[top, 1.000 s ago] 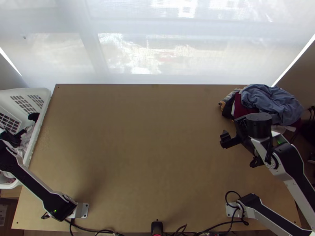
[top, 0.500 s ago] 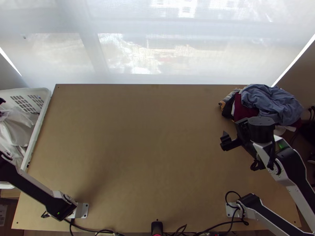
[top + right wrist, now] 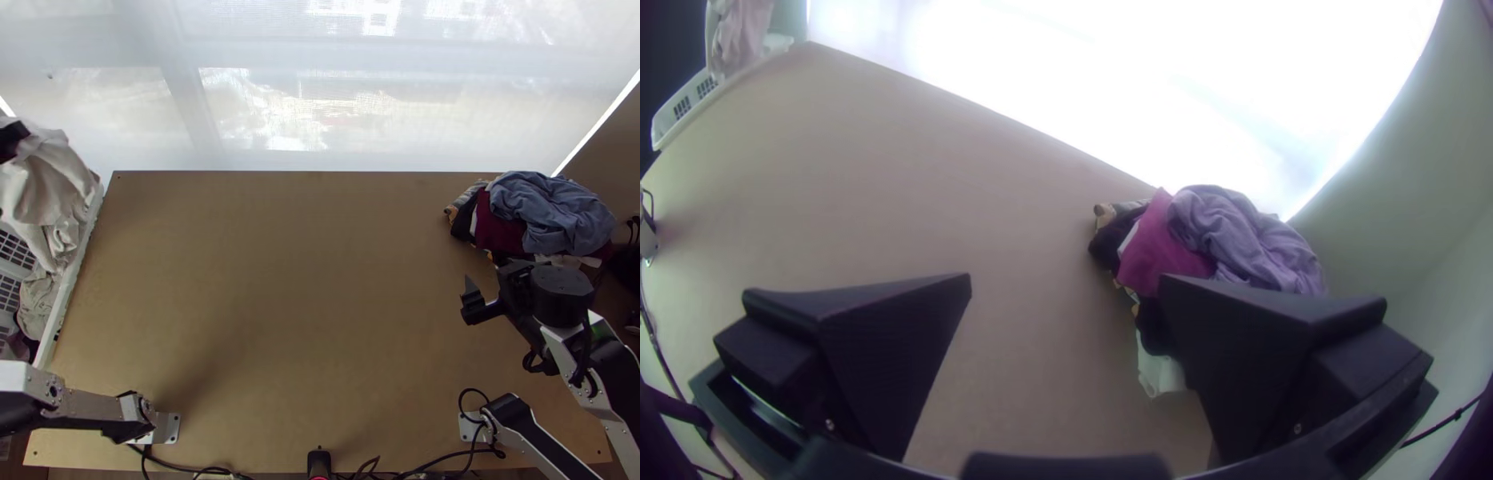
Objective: Fold the t-shirt
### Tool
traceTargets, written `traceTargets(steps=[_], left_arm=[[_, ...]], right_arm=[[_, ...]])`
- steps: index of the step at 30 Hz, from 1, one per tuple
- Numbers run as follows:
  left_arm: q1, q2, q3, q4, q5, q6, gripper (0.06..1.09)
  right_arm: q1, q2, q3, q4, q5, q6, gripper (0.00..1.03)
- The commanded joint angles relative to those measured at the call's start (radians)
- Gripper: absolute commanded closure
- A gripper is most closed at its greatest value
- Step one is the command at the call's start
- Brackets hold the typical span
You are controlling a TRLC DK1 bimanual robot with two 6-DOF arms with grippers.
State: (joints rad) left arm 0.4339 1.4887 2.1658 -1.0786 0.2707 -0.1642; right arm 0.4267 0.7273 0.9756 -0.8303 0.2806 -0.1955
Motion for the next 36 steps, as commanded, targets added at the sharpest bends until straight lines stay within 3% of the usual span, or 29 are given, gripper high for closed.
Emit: traceTargets(steps=[1,10,26,32,33,34,36], left_arm=[[-0.514,-0.133,0.005,-0.047,-0.068,-0.023,1.05],[-0.975,-0.088,-0.127,-0.03,-0.205,-0.049,1.05],[-1.419,0.179,-0.141,0.005,-0.203,0.002,1.05],[-1.505,0.332,-0.141,0.092,-0.18,0.026,1.05],[-1.511,0.358,-0.139,0.114,-0.18,0.026,1.01],[-1.518,0.381,-0.139,0.131,-0.182,0.028,0.9],[-1.522,0.433,-0.129,0.137,-0.18,0.045,0.51]], right_arm=[[0.014,-0.086,-0.034,-0.021,-0.003,-0.001,0.05],[0.015,-0.063,0.006,-0.027,-0.001,-0.024,0.05],[-0.094,-0.069,-0.009,-0.033,-0.003,-0.012,0.05],[-0.112,-0.069,-0.031,-0.033,-0.003,-0.013,0.05],[-0.114,-0.069,-0.037,-0.033,-0.003,-0.013,0.05],[-0.114,-0.069,-0.04,-0.033,-0.003,-0.013,0.05],[-0.112,-0.068,-0.048,-0.03,-0.003,-0.015,0.05]])
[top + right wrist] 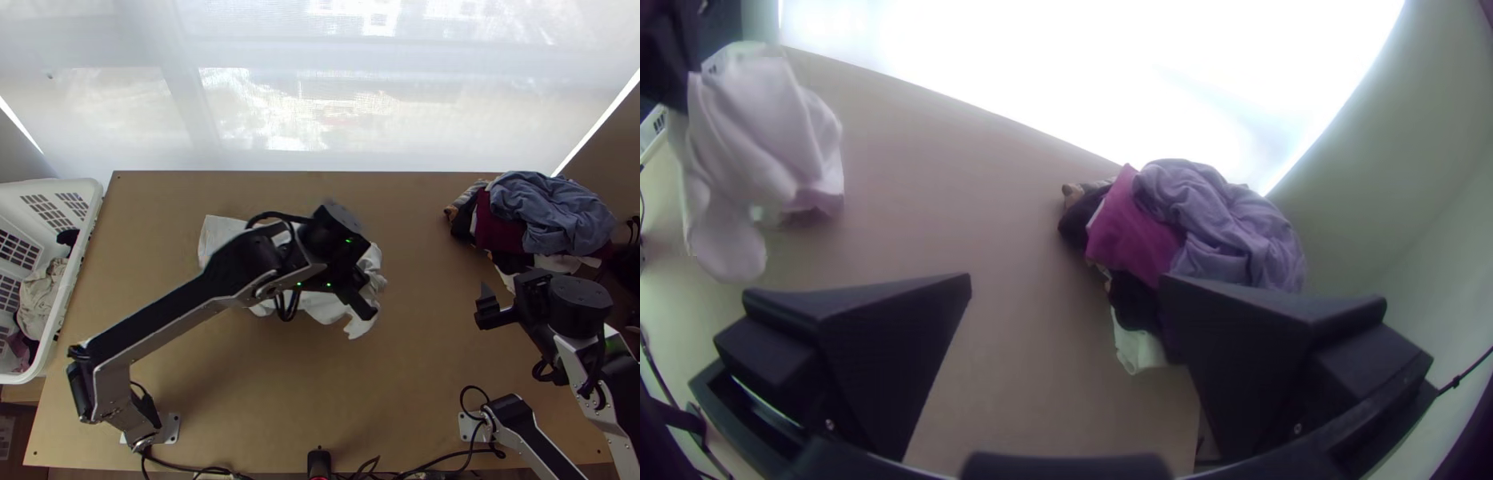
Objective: Fold the t-shirt
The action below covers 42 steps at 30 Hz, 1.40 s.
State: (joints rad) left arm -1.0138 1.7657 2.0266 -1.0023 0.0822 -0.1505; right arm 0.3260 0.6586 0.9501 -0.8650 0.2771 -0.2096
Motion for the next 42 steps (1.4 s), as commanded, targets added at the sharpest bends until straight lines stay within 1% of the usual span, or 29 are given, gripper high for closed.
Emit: traceTargets(steps=[1,2,3,4,7,9,14,16,20,23,25,28,31,33,35,36,42], left_arm=[[-0.074,0.179,0.027,0.05,0.007,0.046,0.3],[-0.071,0.201,0.055,0.021,0.005,0.052,0.18],[-0.062,0.221,0.092,-0.015,0.005,0.058,0.12],[-0.048,0.233,0.126,-0.044,0.004,0.058,0.11],[0.011,0.222,0.162,-0.105,0.001,0.058,0.11],[0.052,0.195,0.161,-0.151,-0.021,0.06,0.11],[0.187,0.092,0.123,-0.283,-0.027,0.054,0.11],[0.248,0.026,0.066,-0.289,-0.027,0.049,0.11],[0.343,-0.11,-0.08,-0.291,-0.027,0.042,0.11],[0.399,-0.209,-0.19,-0.294,-0.029,0.042,0.11],[0.434,-0.259,-0.25,-0.3,-0.032,0.045,0.11],[0.498,-0.319,-0.322,-0.308,-0.036,0.057,0.11],[0.578,-0.364,-0.378,-0.312,-0.036,0.077,0.11],[0.621,-0.393,-0.414,-0.314,-0.038,0.104,0.11],[0.655,-0.42,-0.454,-0.314,-0.038,0.121,0.11],[0.669,-0.431,-0.474,-0.309,-0.038,0.124,0.11],[0.707,-0.491,-0.612,-0.249,-0.036,0.114,0.11]], right_arm=[[-0.012,0.001,-0.025,0.006,0.001,-0.001,0.05],[-0.01,0.001,-0.028,0.009,0.001,-0.002,0.05],[-0.005,0.003,-0.03,0.011,0.001,-0.004,0.05],[0.001,0.006,-0.033,0.012,0.001,-0.005,0.05],[0.044,0.016,-0.045,0.015,-0.001,-0.005,0.05],[0.084,0.027,-0.051,0.017,-0.004,-0.005,0.05],[0.22,0.076,-0.053,0.018,-0.01,-0.01,0.05],[0.283,0.096,-0.051,0.02,-0.015,-0.017,0.05],[0.4,0.144,-0.039,0.02,-0.064,-0.019,0.05],[0.509,0.171,-0.045,0.018,-0.073,-0.019,0.05],[0.555,0.191,-0.057,0.006,-0.095,-0.019,0.05],[0.62,0.216,-0.1,-0.014,-0.159,-0.016,0.05],[0.722,0.243,-0.154,0.009,-0.171,0.013,0.05],[0.757,0.263,-0.185,0.052,-0.176,0.013,0.06],[0.765,0.291,-0.205,0.104,-0.19,0.013,0.08],[0.766,0.306,-0.211,0.124,-0.194,0.013,0.1],[0.791,0.404,-0.241,0.228,-0.236,0.029,0.1]])
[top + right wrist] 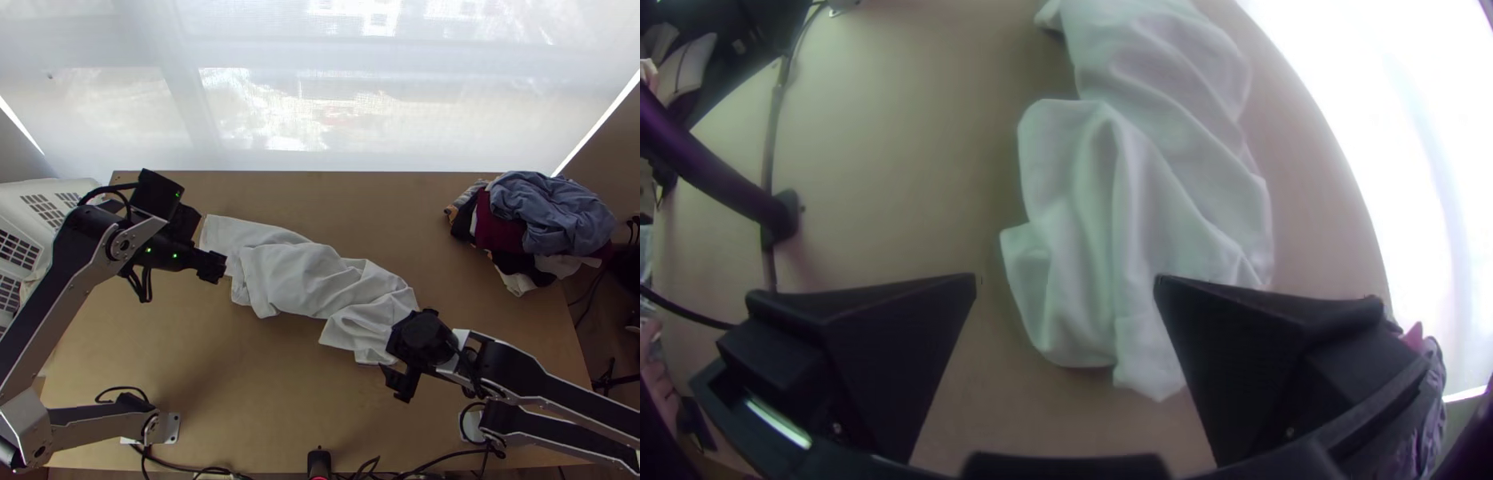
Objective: Fold the t-shirt
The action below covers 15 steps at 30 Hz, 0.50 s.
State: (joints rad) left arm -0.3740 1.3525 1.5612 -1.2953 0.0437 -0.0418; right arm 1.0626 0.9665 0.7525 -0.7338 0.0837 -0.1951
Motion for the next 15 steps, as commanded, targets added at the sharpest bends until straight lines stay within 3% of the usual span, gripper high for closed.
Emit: traceTargets(steps=[1,4,9,12,15], left_arm=[[0.067,-0.084,-0.173,0.056,0.002,0.003,0.11],[0.066,-0.093,-0.216,0.079,0.002,-0.007,0.11],[0.081,-0.093,-0.227,0.087,0.002,-0.004,0.11],[0.098,-0.09,-0.227,0.087,0.002,0.003,0.11],[0.118,-0.09,-0.231,0.087,0.002,0.013,0.11]], right_arm=[[0.054,0.115,-0.045,0.114,-0.053,0.019,0.1],[0.054,0.167,-0.047,0.149,-0.07,0.02,0.16],[0.065,0.23,-0.064,0.194,-0.101,0.042,0.17],[0.071,0.259,-0.068,0.223,-0.131,0.075,0.25],[0.074,0.291,-0.076,0.244,-0.147,0.095,0.25]])
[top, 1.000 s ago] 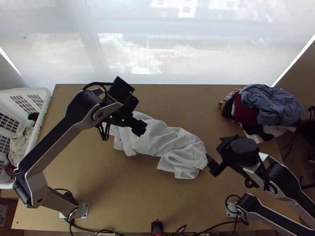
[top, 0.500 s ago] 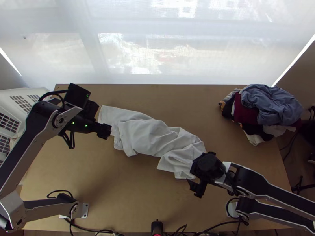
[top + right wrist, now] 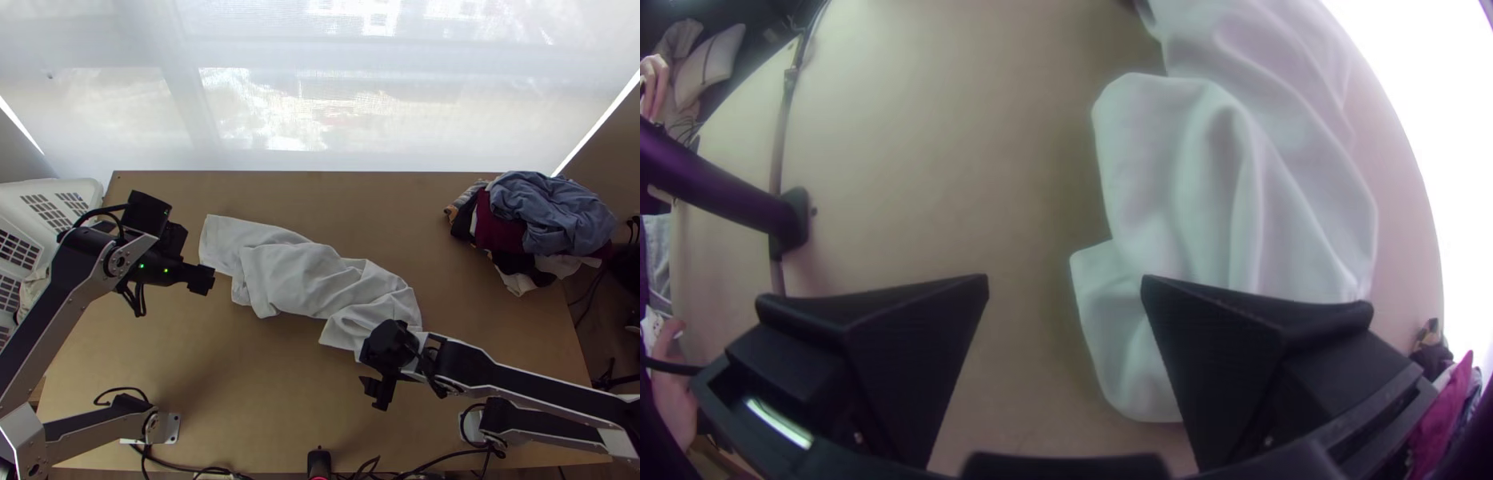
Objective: Fold the t-shirt
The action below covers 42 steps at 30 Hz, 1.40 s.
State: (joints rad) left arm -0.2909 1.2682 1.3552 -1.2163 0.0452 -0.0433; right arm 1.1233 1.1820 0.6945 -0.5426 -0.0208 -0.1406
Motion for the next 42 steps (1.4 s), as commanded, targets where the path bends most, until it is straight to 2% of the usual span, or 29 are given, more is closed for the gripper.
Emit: traceTargets(steps=[1,11,13,17,24,27,36,42], left_arm=[[0.035,-0.006,-0.03,0.008,0.001,0.016,0.11],[0.045,-0.021,-0.048,0.006,0.001,0.022,0.11],[0.047,-0.027,-0.05,0.004,0.001,0.022,0.11],[0.047,-0.043,-0.065,0.003,0.001,0.022,0.11],[0.036,-0.058,-0.074,0.004,0.001,0.02,0.11],[0.03,-0.063,-0.073,0.004,0.001,0.02,0.11],[0.013,-0.073,-0.073,0.0,0.002,0.017,0.11],[-0.054,-0.073,-0.113,0.001,0.002,0.013,0.11]], right_arm=[[0.012,0.088,-0.023,0.063,-0.045,0.041,0.25],[-0.028,0.157,-0.062,0.133,-0.045,0.044,0.25],[-0.046,0.157,-0.066,0.148,-0.045,0.044,0.36],[-0.099,0.162,-0.052,0.168,-0.044,0.035,0.42],[-0.184,0.159,-0.021,0.182,-0.044,0.012,0.92],[-0.221,0.146,-0.003,0.178,-0.044,0.006,0.99],[-0.338,0.077,0.096,0.064,-0.045,-0.053,1.0],[-0.384,0.034,0.203,-0.022,-0.045,-0.059,1.0]])
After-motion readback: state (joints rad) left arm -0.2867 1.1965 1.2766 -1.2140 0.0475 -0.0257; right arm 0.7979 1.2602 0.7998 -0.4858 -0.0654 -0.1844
